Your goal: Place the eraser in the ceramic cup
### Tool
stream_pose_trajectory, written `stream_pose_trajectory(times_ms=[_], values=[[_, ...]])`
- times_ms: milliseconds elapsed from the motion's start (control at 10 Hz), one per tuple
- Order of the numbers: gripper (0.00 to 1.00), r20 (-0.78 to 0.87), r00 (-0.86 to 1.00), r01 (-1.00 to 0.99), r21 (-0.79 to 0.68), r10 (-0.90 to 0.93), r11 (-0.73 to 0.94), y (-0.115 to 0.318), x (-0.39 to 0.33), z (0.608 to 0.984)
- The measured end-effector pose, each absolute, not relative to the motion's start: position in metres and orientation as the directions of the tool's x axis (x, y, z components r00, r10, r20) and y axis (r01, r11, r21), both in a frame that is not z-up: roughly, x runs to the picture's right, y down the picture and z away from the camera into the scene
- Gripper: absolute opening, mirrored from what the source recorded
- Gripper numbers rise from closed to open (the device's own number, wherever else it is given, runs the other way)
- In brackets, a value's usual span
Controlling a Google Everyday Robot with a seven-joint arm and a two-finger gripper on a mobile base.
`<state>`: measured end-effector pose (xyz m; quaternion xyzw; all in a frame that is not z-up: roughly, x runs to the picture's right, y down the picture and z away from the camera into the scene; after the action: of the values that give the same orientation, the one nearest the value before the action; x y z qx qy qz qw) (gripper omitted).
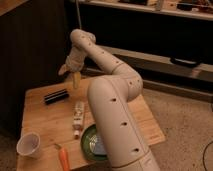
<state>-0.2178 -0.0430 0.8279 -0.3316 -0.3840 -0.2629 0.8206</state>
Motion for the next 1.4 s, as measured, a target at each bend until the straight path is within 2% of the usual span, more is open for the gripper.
stream_pose_trajectory(times_ms=[300, 700, 800, 1000, 1400], values=[[0.80, 0.835, 0.528, 0.664, -0.291, -0.156, 0.688, -0.019, -0.217, 0.834], [0.80, 0.851, 0.499, 0.506, -0.132, -0.165, 0.852, -0.031, -0.209, 0.842], [0.80, 0.854, 0.497, 0.501, -0.138, -0.153, 0.854, -0.036, -0.212, 0.843], [0.80, 0.847, 0.523, 0.550, -0.251, -0.095, 0.797, -0.045, -0.229, 0.852], [0.80, 0.826, 0.562, 0.573, -0.358, -0.035, 0.737, -0.042, -0.241, 0.876]])
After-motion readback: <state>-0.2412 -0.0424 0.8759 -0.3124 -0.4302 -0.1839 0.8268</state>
